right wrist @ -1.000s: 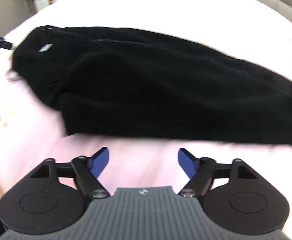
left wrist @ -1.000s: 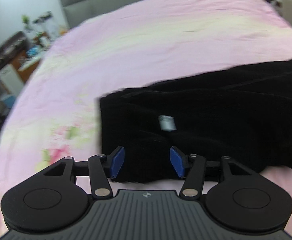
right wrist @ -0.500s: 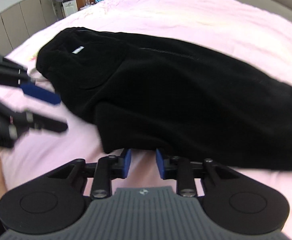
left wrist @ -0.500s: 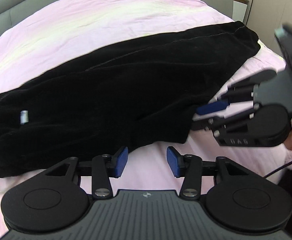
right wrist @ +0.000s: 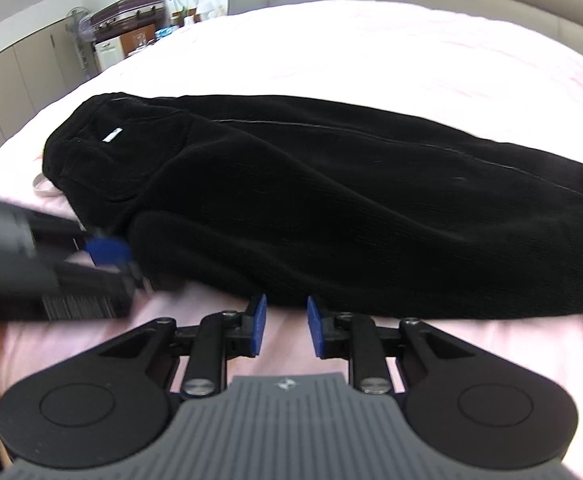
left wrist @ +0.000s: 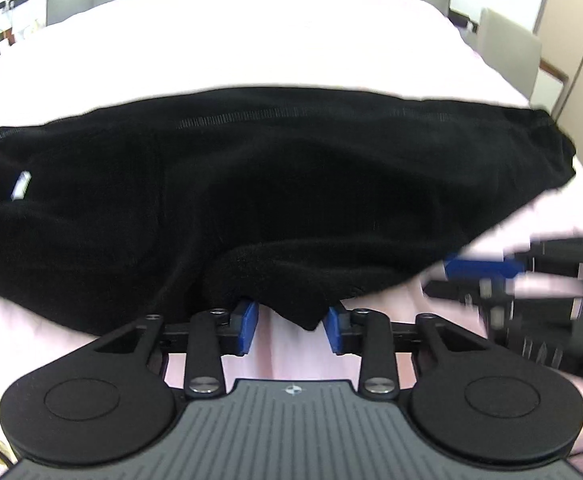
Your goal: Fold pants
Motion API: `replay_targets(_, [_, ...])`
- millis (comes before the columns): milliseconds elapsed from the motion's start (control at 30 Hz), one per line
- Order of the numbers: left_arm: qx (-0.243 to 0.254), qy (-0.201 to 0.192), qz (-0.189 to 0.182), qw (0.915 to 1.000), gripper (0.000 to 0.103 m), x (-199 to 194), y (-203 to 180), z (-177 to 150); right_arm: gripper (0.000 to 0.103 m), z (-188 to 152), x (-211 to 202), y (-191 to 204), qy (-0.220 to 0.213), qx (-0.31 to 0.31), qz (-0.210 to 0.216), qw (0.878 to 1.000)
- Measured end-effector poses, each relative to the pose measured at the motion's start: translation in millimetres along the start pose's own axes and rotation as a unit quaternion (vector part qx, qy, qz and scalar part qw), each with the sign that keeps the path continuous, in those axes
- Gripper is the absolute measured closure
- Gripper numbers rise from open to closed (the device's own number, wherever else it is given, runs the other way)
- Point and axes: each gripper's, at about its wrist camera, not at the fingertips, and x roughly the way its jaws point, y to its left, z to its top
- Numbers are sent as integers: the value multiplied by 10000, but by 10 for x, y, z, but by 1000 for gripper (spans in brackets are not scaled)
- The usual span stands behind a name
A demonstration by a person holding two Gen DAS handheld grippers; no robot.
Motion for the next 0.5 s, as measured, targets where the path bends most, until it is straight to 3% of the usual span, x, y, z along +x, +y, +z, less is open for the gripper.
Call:
replay_targets(267, [-262,633,73,9976,84,158,-95,596,82,-86,70,-128,-18,-471,386,9981])
replay_targets(333, [-371,695,28,9969,88,116,-37,684,77,-38,107,-137,-60,-742,559,9957])
replay_targets(400, [-372,627,0,9973,89,15,-9,714,65,9,138,-142,-99,-1079,736,9914])
replay_targets(500, [-333,571,-72,9978,90,-99,17,809,63,96,211,-140,-94,-1759,764,9814])
